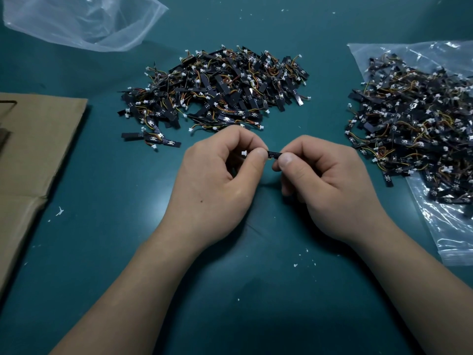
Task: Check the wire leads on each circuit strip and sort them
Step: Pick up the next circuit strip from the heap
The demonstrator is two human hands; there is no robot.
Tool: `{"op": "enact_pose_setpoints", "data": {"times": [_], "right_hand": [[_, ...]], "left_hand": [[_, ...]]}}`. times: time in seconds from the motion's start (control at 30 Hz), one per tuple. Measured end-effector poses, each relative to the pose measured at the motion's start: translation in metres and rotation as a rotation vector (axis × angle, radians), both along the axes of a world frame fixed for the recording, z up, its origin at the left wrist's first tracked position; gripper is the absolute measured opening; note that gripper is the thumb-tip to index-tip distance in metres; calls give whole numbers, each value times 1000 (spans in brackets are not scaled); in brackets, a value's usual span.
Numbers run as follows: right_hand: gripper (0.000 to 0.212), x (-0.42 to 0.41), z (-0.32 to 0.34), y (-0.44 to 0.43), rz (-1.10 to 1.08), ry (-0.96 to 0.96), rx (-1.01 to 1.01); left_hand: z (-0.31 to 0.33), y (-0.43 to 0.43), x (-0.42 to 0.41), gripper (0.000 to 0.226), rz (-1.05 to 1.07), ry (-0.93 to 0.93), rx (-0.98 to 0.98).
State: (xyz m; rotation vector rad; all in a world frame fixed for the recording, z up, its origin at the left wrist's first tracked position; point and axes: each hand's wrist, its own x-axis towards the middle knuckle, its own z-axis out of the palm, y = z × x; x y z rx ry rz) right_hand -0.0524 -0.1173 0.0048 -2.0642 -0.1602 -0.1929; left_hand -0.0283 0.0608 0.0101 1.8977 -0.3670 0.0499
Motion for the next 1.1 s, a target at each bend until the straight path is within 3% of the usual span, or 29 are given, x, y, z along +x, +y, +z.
{"op": "enact_pose_setpoints", "data": {"times": [0.27,1.1], "right_hand": [[24,1,1,1,0,8,-110],[21,-1,3,-1,24,10,-36]], "left_hand": [[-2,0,1,9,13,14,3],[2,0,-1,5,-94,8,-41]]}}
